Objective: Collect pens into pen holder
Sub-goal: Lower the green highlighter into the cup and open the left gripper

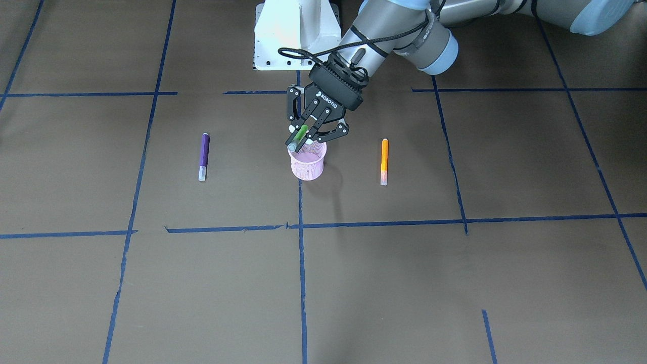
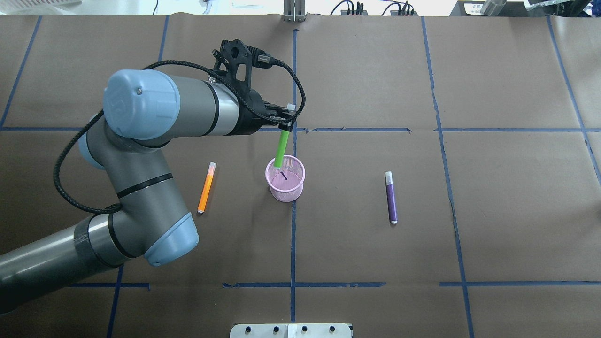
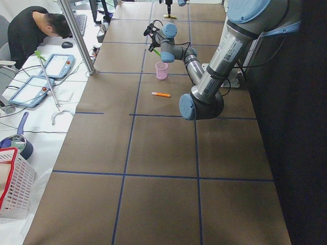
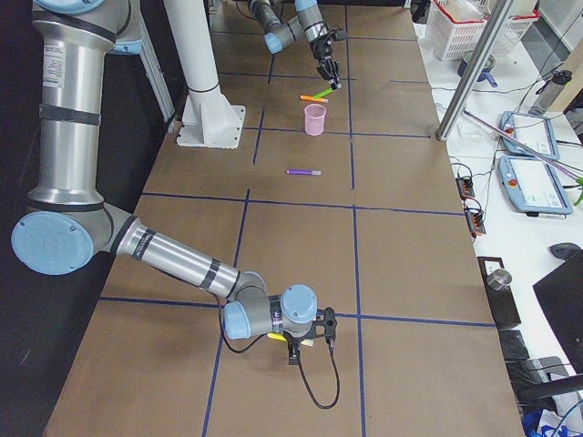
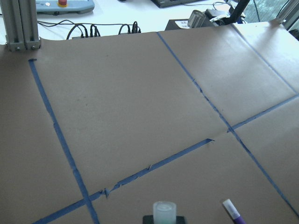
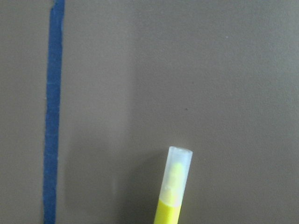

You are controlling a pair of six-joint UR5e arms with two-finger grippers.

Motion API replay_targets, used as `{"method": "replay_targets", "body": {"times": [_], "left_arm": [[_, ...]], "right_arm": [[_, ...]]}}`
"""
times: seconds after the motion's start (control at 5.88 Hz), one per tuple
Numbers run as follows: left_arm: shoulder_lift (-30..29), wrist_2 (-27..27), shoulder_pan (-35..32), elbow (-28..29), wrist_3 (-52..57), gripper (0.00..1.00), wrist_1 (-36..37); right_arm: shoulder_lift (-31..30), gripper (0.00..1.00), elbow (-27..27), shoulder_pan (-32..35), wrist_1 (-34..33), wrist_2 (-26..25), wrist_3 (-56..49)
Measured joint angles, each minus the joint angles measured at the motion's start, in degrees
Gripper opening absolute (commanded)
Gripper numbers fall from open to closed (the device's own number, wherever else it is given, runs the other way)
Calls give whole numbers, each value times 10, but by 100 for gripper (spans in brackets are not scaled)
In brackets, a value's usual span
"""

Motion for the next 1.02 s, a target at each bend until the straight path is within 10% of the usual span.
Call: {"method": "replay_targets", "body": {"times": [0.85,1.02], "left_arm": [[10,11,17,79,-1,0,-94],[11,11,18,83,-1,17,-98]], "right_arm": [[-1,100,1,0,0,1,0],[-1,100,1,0,0,1,0]]}}
